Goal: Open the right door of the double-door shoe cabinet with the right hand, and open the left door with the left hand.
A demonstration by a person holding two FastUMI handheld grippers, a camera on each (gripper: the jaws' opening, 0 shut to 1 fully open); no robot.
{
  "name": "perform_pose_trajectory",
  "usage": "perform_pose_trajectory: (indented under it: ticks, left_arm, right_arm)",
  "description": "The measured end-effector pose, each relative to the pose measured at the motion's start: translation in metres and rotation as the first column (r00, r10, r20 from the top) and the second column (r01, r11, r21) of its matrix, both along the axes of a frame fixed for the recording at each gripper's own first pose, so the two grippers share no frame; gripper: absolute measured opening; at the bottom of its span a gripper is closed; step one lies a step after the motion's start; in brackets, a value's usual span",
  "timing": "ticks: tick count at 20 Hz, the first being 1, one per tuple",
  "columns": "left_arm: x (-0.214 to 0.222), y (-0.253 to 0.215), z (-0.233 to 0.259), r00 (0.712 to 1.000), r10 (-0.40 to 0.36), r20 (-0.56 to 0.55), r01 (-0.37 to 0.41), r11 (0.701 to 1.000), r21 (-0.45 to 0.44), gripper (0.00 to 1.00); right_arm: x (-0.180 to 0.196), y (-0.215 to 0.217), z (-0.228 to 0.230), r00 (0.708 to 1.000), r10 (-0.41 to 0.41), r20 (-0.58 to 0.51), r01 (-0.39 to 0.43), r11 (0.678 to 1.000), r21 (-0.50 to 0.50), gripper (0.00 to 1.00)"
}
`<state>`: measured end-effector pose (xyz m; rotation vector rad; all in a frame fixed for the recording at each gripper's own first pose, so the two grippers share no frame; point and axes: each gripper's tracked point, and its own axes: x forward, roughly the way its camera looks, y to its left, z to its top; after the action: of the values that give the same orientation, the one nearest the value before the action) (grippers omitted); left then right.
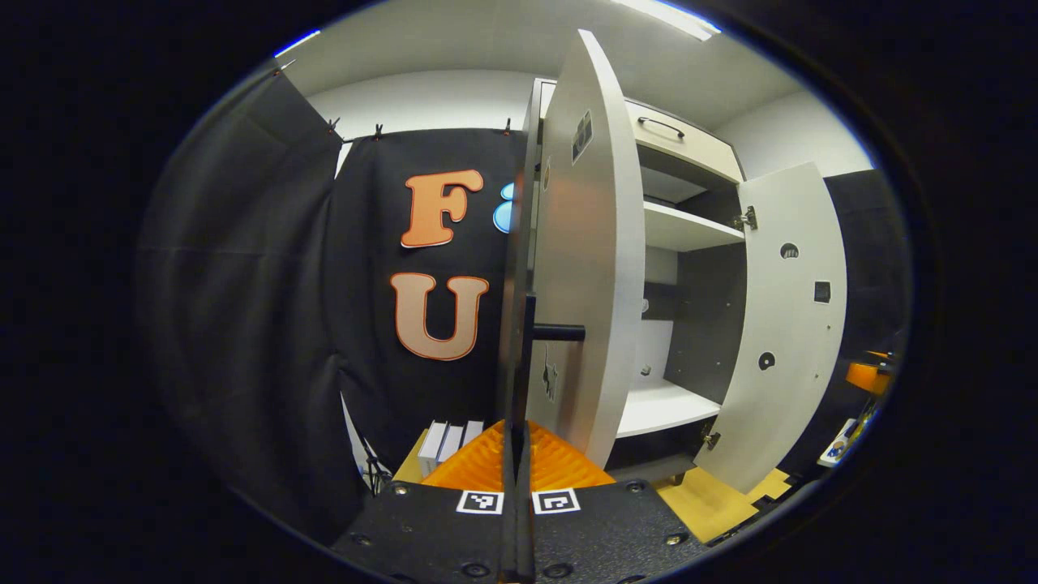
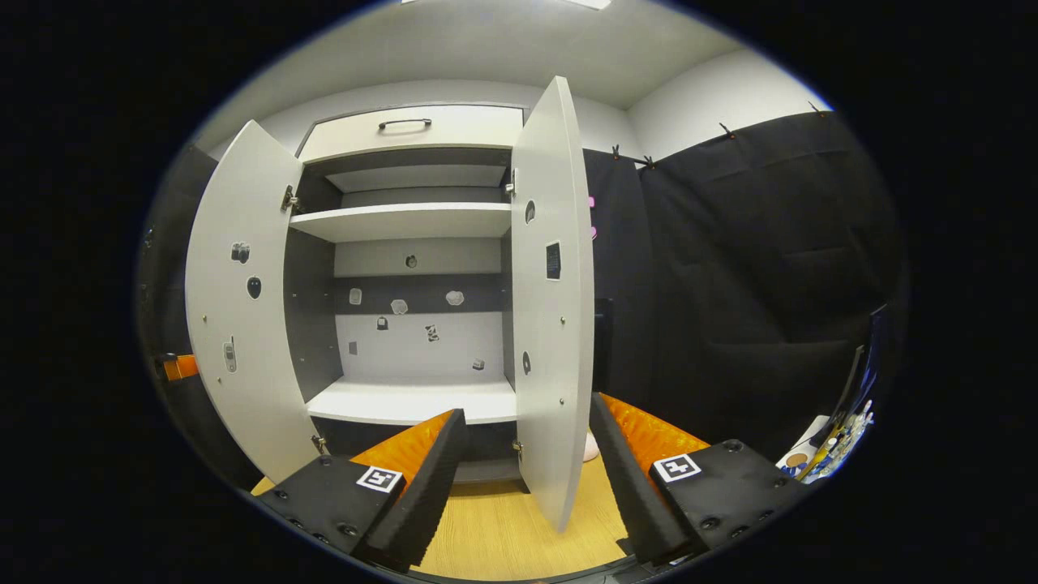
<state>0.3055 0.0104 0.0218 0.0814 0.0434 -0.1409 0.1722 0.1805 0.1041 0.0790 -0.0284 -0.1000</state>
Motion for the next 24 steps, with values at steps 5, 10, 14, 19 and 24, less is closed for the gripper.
perform_pose_trajectory:
  ticks: [5, 10, 14, 19, 24]
  left_arm:
    - [-0.014, 0.003, -0.003, 1.000, 0.005, -0.018, -0.005, 1.000, -0.005, 0.00]
    - [-0.029, 0.016, 0.001, 0.997, 0.076, -0.006, -0.076, 0.997, 0.025, 0.00]
    - [-0.039, 0.021, 0.007, 0.992, 0.128, 0.012, -0.129, 0.989, 0.066, 0.25]
    - [-0.043, -0.001, 0.016, 0.991, 0.124, 0.049, -0.125, 0.992, 0.032, 0.52]
    - [-0.044, -0.020, 0.025, 0.986, 0.144, 0.081, -0.142, 0.989, -0.035, 0.88]
  right_arm:
    - [-0.006, -0.001, -0.004, 1.000, -0.013, -0.005, 0.013, 1.000, -0.007, 0.97]
    - [-0.008, -0.009, -0.008, 0.999, -0.036, -0.015, 0.036, 0.999, -0.018, 0.97]
    - [-0.012, -0.023, -0.011, 0.999, -0.044, -0.023, 0.044, 0.999, -0.024, 0.97]
    - [-0.019, -0.050, -0.006, 0.999, -0.046, -0.023, 0.046, 0.998, -0.038, 0.98]
    - [-0.026, -0.079, 0.004, 0.999, -0.042, -0.011, 0.042, 0.998, -0.039, 0.98]
